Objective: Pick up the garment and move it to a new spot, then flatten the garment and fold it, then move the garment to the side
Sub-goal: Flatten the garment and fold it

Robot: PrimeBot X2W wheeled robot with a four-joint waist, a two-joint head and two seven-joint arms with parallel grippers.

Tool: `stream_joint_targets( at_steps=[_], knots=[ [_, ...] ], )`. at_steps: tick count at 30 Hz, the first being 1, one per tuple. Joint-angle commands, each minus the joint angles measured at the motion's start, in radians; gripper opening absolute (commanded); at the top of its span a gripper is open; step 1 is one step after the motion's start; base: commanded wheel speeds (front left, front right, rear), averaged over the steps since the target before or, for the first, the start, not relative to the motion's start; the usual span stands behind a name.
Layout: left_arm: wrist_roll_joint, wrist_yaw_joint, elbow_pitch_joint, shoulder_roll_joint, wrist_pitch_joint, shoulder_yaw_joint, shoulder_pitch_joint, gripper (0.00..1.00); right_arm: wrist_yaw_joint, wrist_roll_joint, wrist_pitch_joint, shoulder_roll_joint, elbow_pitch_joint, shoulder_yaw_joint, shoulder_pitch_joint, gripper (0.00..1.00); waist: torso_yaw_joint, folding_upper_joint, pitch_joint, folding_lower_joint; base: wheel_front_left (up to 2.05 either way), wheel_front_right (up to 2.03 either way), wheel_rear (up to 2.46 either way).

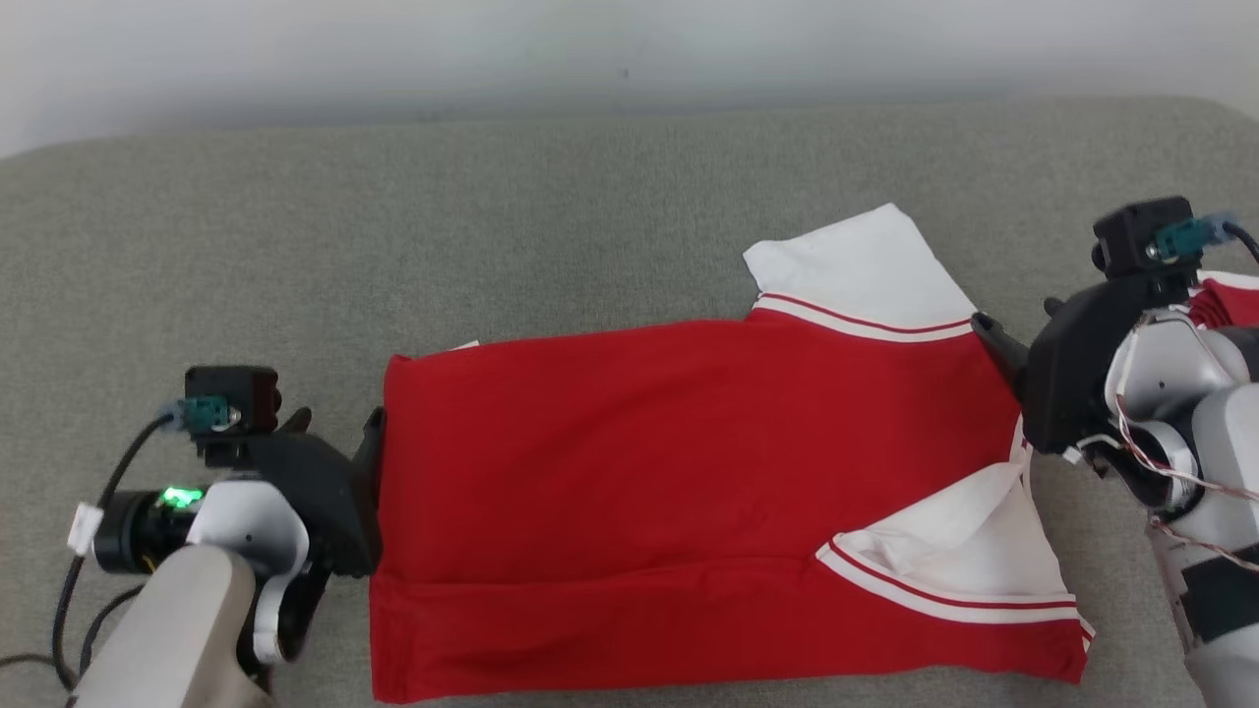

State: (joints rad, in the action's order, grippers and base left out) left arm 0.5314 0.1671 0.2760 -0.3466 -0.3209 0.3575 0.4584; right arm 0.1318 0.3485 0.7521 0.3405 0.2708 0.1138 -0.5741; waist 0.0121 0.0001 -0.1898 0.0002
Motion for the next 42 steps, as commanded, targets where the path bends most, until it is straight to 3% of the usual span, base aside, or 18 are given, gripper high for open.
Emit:
stream_joint_targets(
  at_steps=[1,10,22,24,25,34,42],
  knots=[
    [0.005,-0.010,0.020,0.004,-0.018,0.004,0.042,1.00,-0.003,-0.002,-0.012,0.001,0.024,0.024,-0.040,1.00,-0.010,-0.0001,-0.061,-0.0002,0.00,0.00,0.00],
    [-0.018,-0.062,0.139,0.001,-0.062,0.037,0.209,1.00,-0.003,0.002,-0.129,-0.021,0.181,0.135,-0.214,1.00,-0.025,-0.0001,-0.147,-0.0002,0.00,0.00,0.00],
    [-0.046,-0.076,0.239,0.022,-0.037,0.082,0.278,0.98,-0.003,0.035,-0.209,-0.009,0.303,0.198,-0.293,1.00,-0.022,-0.0001,-0.182,-0.0002,0.00,0.00,0.00],
    [-0.057,-0.070,0.255,0.021,-0.031,0.089,0.286,0.38,-0.003,0.041,-0.210,-0.004,0.315,0.205,-0.306,1.00,-0.020,-0.0001,-0.187,-0.0002,0.00,0.00,0.00],
    [-0.063,-0.066,0.261,0.020,-0.026,0.092,0.289,0.02,-0.003,0.042,-0.211,-0.001,0.320,0.208,-0.313,1.00,-0.018,-0.0001,-0.190,-0.0002,0.00,0.00,0.00],
    [-0.088,-0.028,0.279,0.054,0.016,0.115,0.293,0.00,-0.003,0.029,-0.235,0.028,0.399,0.144,-0.400,1.00,0.026,-0.0001,-0.230,-0.0002,0.00,0.00,0.00],
    [-0.093,-0.032,0.263,0.092,0.058,0.147,0.275,0.00,-0.003,-0.021,-0.236,0.041,0.503,0.103,-0.485,1.00,0.086,-0.0001,-0.270,-0.0002,0.00,0.00,0.00]
  ],
)
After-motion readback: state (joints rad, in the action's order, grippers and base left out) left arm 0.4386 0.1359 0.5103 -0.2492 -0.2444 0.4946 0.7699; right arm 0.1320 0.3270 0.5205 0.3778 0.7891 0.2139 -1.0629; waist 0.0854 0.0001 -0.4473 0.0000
